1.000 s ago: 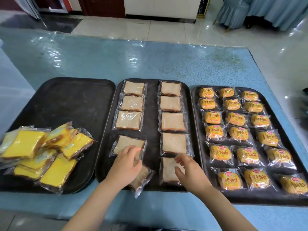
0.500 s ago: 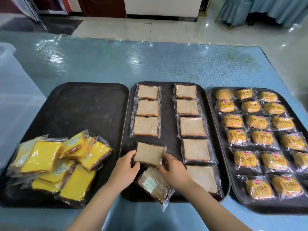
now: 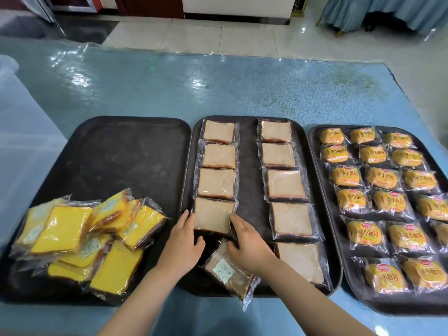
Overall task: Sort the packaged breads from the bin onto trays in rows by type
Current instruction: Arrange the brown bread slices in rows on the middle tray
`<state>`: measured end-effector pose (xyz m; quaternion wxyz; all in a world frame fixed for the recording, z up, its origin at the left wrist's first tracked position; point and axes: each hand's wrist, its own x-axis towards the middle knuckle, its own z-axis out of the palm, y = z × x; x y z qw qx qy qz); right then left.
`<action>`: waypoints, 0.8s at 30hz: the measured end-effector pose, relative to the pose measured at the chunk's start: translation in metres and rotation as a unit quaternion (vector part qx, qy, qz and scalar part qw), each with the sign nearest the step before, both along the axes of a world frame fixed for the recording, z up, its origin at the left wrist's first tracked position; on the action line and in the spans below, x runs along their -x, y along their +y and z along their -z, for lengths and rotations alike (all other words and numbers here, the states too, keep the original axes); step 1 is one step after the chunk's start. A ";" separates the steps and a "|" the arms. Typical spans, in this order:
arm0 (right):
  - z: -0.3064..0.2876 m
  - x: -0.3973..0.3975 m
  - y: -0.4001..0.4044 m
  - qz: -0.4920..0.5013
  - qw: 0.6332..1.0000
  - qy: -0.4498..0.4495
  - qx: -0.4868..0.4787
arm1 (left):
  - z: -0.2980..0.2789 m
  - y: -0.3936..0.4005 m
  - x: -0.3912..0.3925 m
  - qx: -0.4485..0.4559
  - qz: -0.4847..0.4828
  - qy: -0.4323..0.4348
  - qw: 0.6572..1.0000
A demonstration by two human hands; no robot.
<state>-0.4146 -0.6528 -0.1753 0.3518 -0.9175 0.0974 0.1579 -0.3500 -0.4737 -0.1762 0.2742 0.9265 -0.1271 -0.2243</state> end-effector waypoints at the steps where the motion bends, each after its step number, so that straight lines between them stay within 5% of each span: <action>1: 0.001 0.001 -0.001 -0.002 1.000 0.001 0.004 | 0.001 0.001 0.001 0.003 0.006 0.001 1.000; 12: -0.003 0.049 -0.019 0.031 0.999 -0.004 0.011 | 0.004 0.015 0.020 0.032 0.054 -0.101 0.993; 24: -0.004 0.071 -0.010 -0.011 0.994 0.044 0.103 | 0.011 0.005 0.047 0.019 0.063 0.047 0.997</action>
